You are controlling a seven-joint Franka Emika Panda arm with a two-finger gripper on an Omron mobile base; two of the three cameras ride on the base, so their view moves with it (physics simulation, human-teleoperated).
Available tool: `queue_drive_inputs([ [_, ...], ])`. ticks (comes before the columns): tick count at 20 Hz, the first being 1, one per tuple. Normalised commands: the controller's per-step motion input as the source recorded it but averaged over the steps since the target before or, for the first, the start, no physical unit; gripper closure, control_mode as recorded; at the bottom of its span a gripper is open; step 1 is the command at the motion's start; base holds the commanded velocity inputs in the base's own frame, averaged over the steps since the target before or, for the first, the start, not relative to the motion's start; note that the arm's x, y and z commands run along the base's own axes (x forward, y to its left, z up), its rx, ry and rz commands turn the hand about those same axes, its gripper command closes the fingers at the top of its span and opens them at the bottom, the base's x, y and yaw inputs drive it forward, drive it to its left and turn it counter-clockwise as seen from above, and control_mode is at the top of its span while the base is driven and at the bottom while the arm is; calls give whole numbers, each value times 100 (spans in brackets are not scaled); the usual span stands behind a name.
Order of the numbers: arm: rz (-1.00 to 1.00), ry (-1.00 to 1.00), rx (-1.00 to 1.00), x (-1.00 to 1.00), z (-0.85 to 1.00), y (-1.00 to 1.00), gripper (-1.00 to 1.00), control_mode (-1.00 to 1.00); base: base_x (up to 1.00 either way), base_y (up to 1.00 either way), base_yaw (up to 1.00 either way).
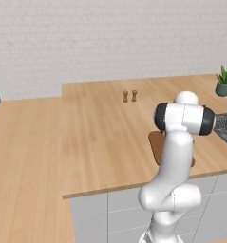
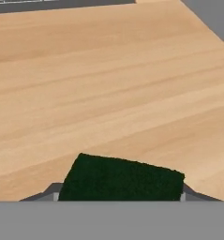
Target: Pick up the sponge from the counter and clean the cutting board by briefly scrubbing or pressing down on the cutting board. Once finished, release the sponge.
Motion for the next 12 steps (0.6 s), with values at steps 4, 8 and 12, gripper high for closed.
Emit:
queue_drive_inputs([
  [4, -1, 15, 0, -87, -39, -21, 100, -100, 0, 0, 0],
  [8, 0, 17, 0, -97, -38, -20, 100, -100, 0, 0, 0],
  [12, 0, 14, 0, -100, -32, -11, 100, -100, 0, 0, 0],
])
